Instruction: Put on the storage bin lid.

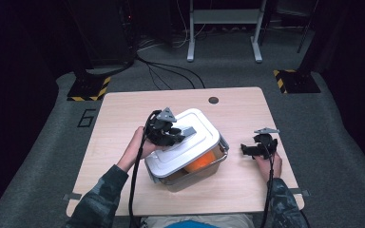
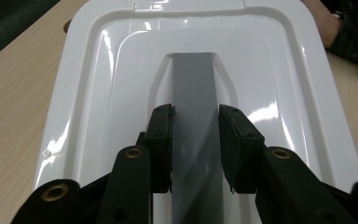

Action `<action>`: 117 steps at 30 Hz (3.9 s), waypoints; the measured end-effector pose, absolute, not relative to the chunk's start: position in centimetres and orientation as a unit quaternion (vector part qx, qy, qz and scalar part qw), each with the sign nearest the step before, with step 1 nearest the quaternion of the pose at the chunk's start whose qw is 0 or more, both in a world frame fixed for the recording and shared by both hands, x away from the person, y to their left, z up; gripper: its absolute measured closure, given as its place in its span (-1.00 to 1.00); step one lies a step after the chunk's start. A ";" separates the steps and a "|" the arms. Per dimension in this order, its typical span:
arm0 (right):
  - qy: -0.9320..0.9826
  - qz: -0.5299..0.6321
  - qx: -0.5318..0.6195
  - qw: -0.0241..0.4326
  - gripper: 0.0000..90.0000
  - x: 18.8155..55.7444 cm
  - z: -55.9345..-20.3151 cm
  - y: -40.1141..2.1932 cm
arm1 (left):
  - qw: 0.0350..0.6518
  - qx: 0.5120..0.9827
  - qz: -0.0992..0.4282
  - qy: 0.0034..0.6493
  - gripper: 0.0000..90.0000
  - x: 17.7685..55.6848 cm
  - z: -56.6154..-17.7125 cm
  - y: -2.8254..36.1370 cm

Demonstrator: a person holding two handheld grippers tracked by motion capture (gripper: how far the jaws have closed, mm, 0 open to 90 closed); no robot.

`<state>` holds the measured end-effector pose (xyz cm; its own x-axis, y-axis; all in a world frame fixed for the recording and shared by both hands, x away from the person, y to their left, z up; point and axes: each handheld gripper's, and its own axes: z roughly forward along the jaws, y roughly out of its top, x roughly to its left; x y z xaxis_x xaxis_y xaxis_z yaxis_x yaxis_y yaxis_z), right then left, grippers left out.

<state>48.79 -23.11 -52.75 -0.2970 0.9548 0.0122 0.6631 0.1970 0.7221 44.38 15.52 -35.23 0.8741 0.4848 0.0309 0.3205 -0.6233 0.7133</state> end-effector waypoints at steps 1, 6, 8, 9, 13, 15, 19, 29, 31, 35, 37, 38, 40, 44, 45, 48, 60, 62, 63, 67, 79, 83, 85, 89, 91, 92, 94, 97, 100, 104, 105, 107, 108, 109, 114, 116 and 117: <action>0.739 0.320 0.547 0.228 -0.94 48.8 -52.8 -23.1 | 0.370 0.895 0.110 0.222 0.47 44.4 -35.3 15.4; 0.739 0.319 0.548 0.228 -0.94 48.8 -52.7 -23.1 | 0.364 0.899 0.107 0.217 0.47 44.2 -35.6 14.8; 0.739 0.319 0.547 0.228 -0.94 48.8 -52.7 -23.1 | 0.363 0.901 0.103 0.216 0.47 44.2 -35.8 14.7; 0.739 0.320 0.548 0.229 -0.94 48.8 -52.8 -23.1 | 0.361 0.902 0.103 0.214 0.47 44.2 -35.8 14.6; 0.739 0.319 0.547 0.228 -0.94 48.8 -52.7 -23.1 | 0.356 0.906 0.099 0.209 0.47 44.1 -36.1 14.2; 0.739 0.319 0.548 0.228 -0.94 48.8 -52.7 -23.1 | 0.353 0.908 0.098 0.205 0.47 44.1 -36.3 14.0; 0.738 0.319 0.548 0.229 -0.93 48.8 -52.7 -23.1 | 0.347 0.911 0.094 0.200 0.47 44.0 -36.5 13.6; 0.738 0.319 0.549 0.230 -0.93 48.8 -52.7 -23.1 | 0.338 0.916 0.092 0.194 0.47 43.8 -37.1 12.8; 0.738 0.319 0.549 0.230 -0.93 48.8 -52.7 -23.1 | 0.336 0.917 0.091 0.194 0.47 43.8 -37.2 12.7; 0.738 0.319 0.549 0.230 -0.93 48.8 -52.7 -23.1 | 0.337 0.917 0.090 0.192 0.47 43.8 -37.3 12.5; 0.738 0.319 0.548 0.230 -0.93 48.8 -52.7 -23.1 | 0.339 0.917 0.088 0.193 0.47 43.7 -37.4 12.3; 0.738 0.319 0.548 0.230 -0.93 48.8 -52.7 -23.1 | 0.336 0.918 0.089 0.191 0.47 43.7 -37.4 12.2; 0.738 0.319 0.548 0.230 -0.93 48.8 -52.7 -23.1 | 0.336 0.918 0.090 0.190 0.47 43.7 -37.5 12.2; 0.739 0.319 0.547 0.231 -0.93 48.8 -52.8 -23.1 | 0.334 0.920 0.083 0.190 0.47 43.7 -37.7 12.3; 0.739 0.319 0.546 0.231 -0.93 48.8 -52.8 -23.2 | 0.332 0.921 0.084 0.187 0.47 43.7 -37.8 12.2; 0.737 0.319 0.549 0.230 -0.93 48.8 -52.7 -23.1 | 0.338 0.918 0.082 0.190 0.47 43.7 -37.9 12.3; 0.738 0.319 0.548 0.230 -0.93 48.8 -52.7 -23.1 | 0.339 0.916 0.087 0.195 0.45 43.6 -38.0 12.4; 0.739 0.319 0.547 0.231 -0.92 48.8 -52.8 -23.2 | 0.333 0.917 0.098 0.199 0.29 43.6 -37.9 12.3; 0.739 0.319 0.546 0.232 -0.92 48.8 -52.8 -23.2 | 0.335 0.916 0.098 0.196 0.18 43.7 -37.8 12.4; 0.738 0.319 0.547 0.233 -0.91 48.8 -52.8 -23.2 | 0.343 0.908 0.109 0.213 -0.25 43.7 -37.6 12.9; 0.739 0.319 0.546 0.233 -0.91 48.8 -52.8 -23.2 | 0.351 0.882 0.148 0.277 -0.60 44.0 -36.5 17.4; 0.738 0.320 0.546 0.233 -0.91 48.8 -52.8 -23.2 | 0.357 0.868 0.164 0.303 -0.63 44.1 -36.3 19.3; 0.739 0.319 0.546 0.233 -0.91 48.8 -52.8 -23.2 | 0.359 0.861 0.173 0.315 -0.64 44.1 -36.2 20.2; 0.739 0.319 0.546 0.233 -0.91 48.8 -52.8 -23.2 | 0.360 0.850 0.183 0.339 -0.65 44.1 -36.3 22.1; 0.739 0.319 0.546 0.233 -0.91 48.8 -52.8 -23.2 | 0.357 0.846 0.190 0.349 -0.65 44.2 -36.4 23.1; 0.738 0.319 0.547 0.233 -0.91 48.8 -52.8 -23.2 | 0.356 0.844 0.191 0.353 -0.65 44.2 -36.4 23.5; 0.739 0.319 0.546 0.233 -0.91 48.8 -52.8 -23.2 | 0.353 0.839 0.194 0.365 -0.65 44.4 -36.5 24.4; 0.739 0.319 0.546 0.233 -0.91 48.8 -52.8 -23.2 | 0.350 0.833 0.199 0.379 -0.65 44.5 -36.8 25.6; 0.738 0.319 0.546 0.233 -0.91 48.8 -52.8 -23.2 | 0.349 0.825 0.203 0.396 -0.65 44.5 -37.3 26.7; 0.738 0.319 0.546 0.233 -0.91 48.8 -52.8 -23.2 | 0.350 0.813 0.202 0.419 -0.65 44.7 -38.2 28.2; 0.738 0.319 0.547 0.233 -0.91 48.8 -52.8 -23.2 | 0.348 0.811 0.204 0.424 -0.65 44.7 -38.5 28.6; 0.738 0.319 0.547 0.233 -0.91 48.8 -52.8 -23.2 | 0.347 0.805 0.204 0.436 -0.65 44.8 -39.1 29.4; 0.738 0.319 0.547 0.233 -0.91 48.8 -52.8 -23.2 | 0.346 0.802 0.202 0.443 -0.65 44.8 -39.4 29.8; 0.739 0.319 0.546 0.233 -0.91 48.8 -52.8 -23.2 | 0.344 0.801 0.201 0.447 -0.65 44.8 -39.7 30.2; 0.738 0.319 0.546 0.233 -0.91 48.8 -52.8 -23.2 | 0.348 0.781 0.195 0.481 -0.65 44.7 -41.5 32.0; 0.738 0.319 0.546 0.233 -0.91 48.8 -52.8 -23.2 | 0.346 0.775 0.191 0.494 -0.66 44.6 -42.4 32.8; 0.738 0.319 0.547 0.233 -0.91 48.8 -52.8 -23.2 | 0.345 0.770 0.189 0.502 -0.66 44.6 -42.9 33.1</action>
